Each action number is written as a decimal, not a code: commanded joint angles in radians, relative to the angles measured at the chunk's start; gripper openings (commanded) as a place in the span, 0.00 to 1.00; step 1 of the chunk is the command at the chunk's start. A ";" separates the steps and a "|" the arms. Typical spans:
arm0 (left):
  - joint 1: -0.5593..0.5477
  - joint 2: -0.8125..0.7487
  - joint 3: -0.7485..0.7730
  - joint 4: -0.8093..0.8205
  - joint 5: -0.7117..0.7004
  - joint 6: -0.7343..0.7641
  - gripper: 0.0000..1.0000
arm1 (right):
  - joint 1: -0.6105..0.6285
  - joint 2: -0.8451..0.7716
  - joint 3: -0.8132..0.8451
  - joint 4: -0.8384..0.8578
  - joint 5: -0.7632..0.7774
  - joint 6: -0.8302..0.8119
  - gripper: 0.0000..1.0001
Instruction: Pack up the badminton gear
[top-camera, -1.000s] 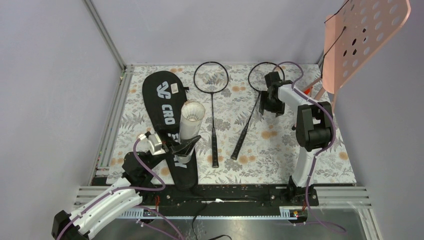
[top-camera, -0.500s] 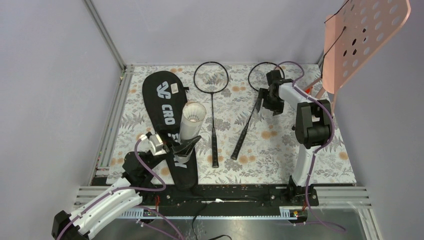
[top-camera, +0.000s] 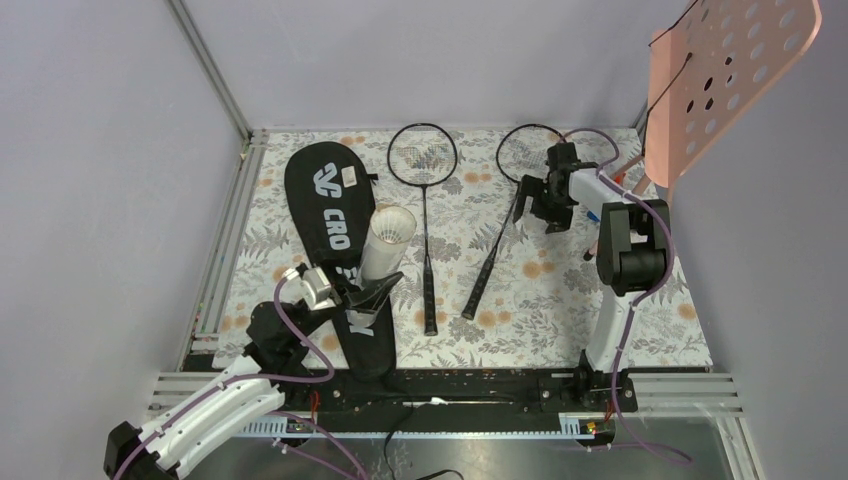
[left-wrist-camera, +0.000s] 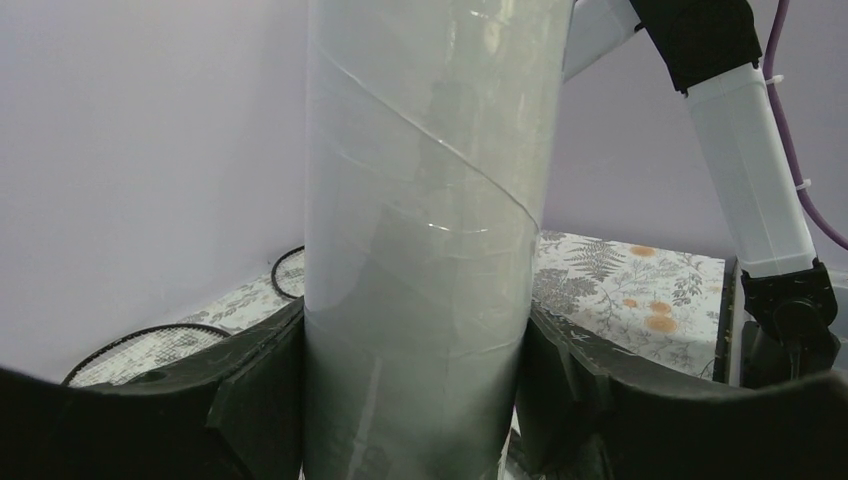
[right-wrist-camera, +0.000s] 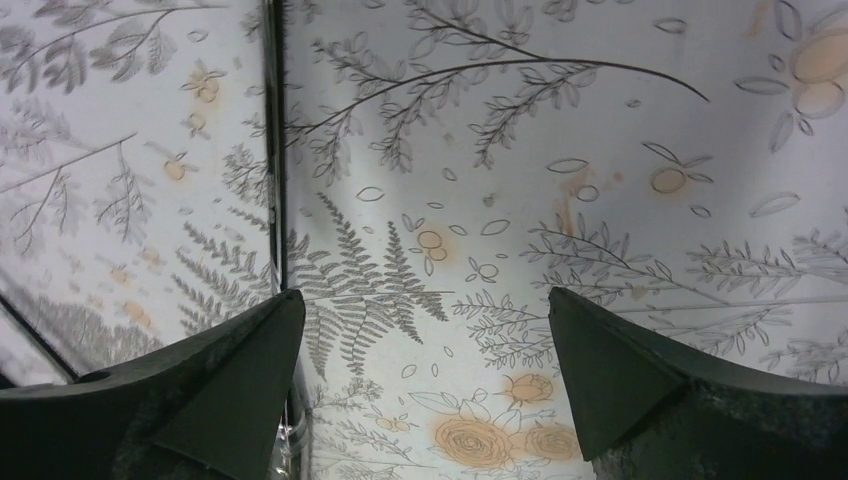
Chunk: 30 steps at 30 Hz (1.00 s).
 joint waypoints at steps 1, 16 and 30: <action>0.000 -0.024 0.023 0.043 -0.025 0.029 0.63 | -0.033 -0.001 0.040 -0.014 -0.195 -0.165 1.00; -0.001 -0.006 0.033 0.006 -0.071 0.075 0.63 | -0.041 0.079 0.175 -0.246 -0.244 -0.270 1.00; -0.001 -0.079 0.028 -0.043 -0.093 0.094 0.63 | -0.041 0.029 0.076 -0.201 -0.322 -0.119 1.00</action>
